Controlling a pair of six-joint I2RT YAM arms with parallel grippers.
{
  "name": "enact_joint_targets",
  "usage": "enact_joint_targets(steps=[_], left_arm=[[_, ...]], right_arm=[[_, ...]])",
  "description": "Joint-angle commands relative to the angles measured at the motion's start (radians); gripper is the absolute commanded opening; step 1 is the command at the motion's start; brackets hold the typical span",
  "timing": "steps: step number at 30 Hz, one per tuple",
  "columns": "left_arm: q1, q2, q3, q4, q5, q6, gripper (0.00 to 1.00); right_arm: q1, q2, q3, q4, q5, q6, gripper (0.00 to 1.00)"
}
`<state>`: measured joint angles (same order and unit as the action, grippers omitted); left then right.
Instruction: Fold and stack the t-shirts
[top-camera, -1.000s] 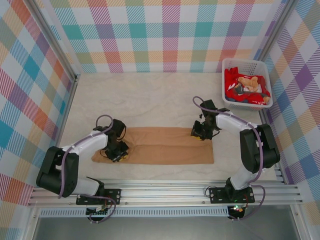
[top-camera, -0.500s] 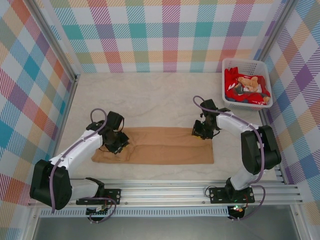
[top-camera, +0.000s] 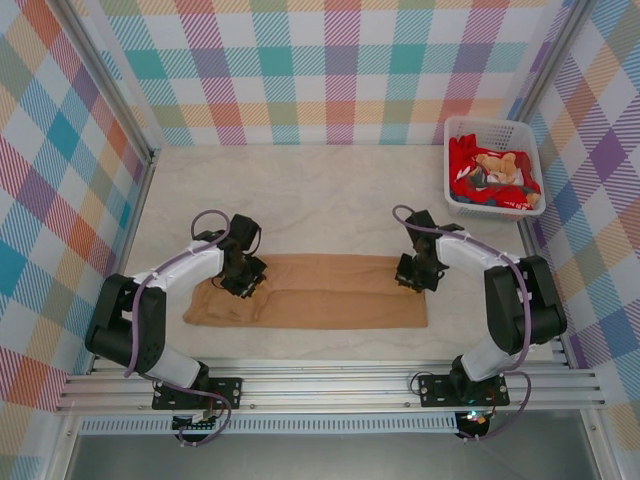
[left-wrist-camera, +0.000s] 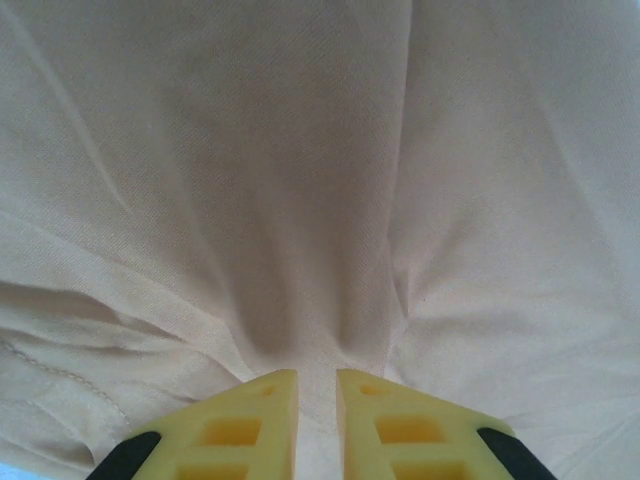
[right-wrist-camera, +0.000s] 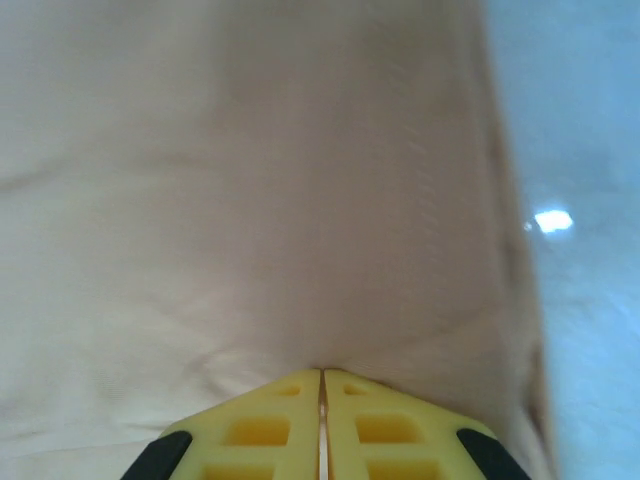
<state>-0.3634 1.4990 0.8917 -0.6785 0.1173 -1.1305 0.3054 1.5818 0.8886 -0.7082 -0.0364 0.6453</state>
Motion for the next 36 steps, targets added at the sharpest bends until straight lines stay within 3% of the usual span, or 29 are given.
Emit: enact_joint_targets(steps=[1, 5, 12, 17, 22, 29, 36], left_arm=[[0.009, 0.009, -0.043, 0.011, -0.013, -0.010, 0.18], [0.012, -0.016, -0.048, -0.012, -0.016, 0.000, 0.18], [0.030, -0.182, -0.020, -0.164, -0.080, -0.022, 0.21], [0.076, -0.168, -0.065, -0.114, -0.071, -0.079, 0.22], [0.127, -0.005, 0.014, -0.054, -0.065, -0.066, 0.23], [0.152, 0.271, 0.188, -0.029, -0.029, -0.003, 0.22], [0.143, 0.616, 0.597, 0.022, 0.028, 0.112, 0.19]], right_arm=[[-0.027, 0.000, -0.039, -0.020, 0.021, 0.027, 0.09], [-0.032, 0.033, -0.011, -0.016, -0.006, 0.000, 0.08], [-0.025, -0.077, 0.096, -0.042, 0.007, -0.103, 0.12], [-0.024, 0.034, 0.164, -0.018, -0.046, -0.165, 0.12], [-0.025, 0.180, 0.241, -0.044, -0.065, -0.165, 0.12], [-0.050, 0.294, 0.279, -0.112, 0.004, -0.112, 0.10], [-0.081, 0.257, 0.233, -0.148, 0.003, -0.012, 0.10]])
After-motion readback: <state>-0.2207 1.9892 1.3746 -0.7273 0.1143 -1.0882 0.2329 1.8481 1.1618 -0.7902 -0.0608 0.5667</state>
